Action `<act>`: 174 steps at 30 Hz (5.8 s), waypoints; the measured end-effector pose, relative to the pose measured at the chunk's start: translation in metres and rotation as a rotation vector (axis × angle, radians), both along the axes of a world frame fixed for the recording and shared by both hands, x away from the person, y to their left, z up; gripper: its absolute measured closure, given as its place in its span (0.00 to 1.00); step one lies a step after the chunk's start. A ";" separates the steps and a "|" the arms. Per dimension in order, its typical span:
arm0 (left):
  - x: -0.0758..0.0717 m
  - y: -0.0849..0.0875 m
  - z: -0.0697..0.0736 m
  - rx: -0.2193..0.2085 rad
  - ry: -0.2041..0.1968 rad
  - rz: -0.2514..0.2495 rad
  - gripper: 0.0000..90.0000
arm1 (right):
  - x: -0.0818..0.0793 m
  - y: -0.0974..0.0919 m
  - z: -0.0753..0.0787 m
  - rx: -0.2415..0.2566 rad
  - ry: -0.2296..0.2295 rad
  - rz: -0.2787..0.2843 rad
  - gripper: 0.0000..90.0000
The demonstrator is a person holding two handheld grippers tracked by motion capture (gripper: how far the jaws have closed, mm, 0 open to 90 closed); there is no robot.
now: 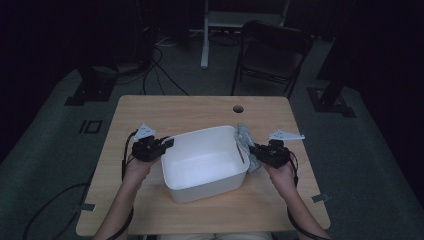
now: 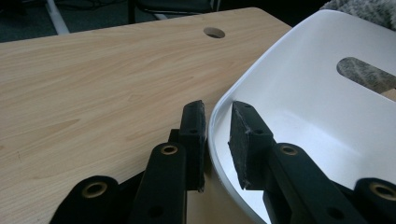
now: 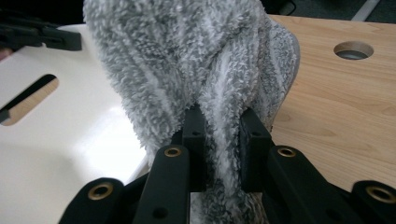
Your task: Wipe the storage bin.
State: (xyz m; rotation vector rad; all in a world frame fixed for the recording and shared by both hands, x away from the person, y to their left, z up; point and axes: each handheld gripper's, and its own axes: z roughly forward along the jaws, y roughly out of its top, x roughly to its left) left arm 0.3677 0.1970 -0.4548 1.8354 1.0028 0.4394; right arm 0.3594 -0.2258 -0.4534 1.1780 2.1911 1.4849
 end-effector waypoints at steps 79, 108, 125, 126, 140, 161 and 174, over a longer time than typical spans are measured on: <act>0.003 0.000 0.000 0.010 -0.008 -0.016 0.84 | 0.073 0.017 0.005 0.036 0.084 0.026 0.86; 0.003 0.002 -0.001 -0.012 -0.007 -0.015 0.84 | 0.060 -0.009 -0.015 0.051 0.103 -0.060 0.86; 0.003 0.001 -0.001 -0.014 -0.005 -0.009 0.83 | -0.005 -0.052 -0.004 0.071 0.039 -0.091 0.85; 0.002 0.001 -0.001 -0.012 -0.005 -0.008 0.83 | -0.010 -0.053 -0.003 0.073 0.031 -0.089 0.85; 0.001 -0.002 -0.001 -0.003 -0.009 0.006 0.84 | -0.048 -0.032 -0.010 0.069 0.028 0.035 0.84; -0.002 -0.005 -0.001 -0.011 -0.010 0.051 0.83 | -0.020 -0.008 -0.055 -0.054 0.172 0.054 0.86; -0.001 -0.004 -0.002 -0.023 -0.008 0.025 0.83 | -0.003 -0.009 -0.060 -0.042 0.227 0.044 0.86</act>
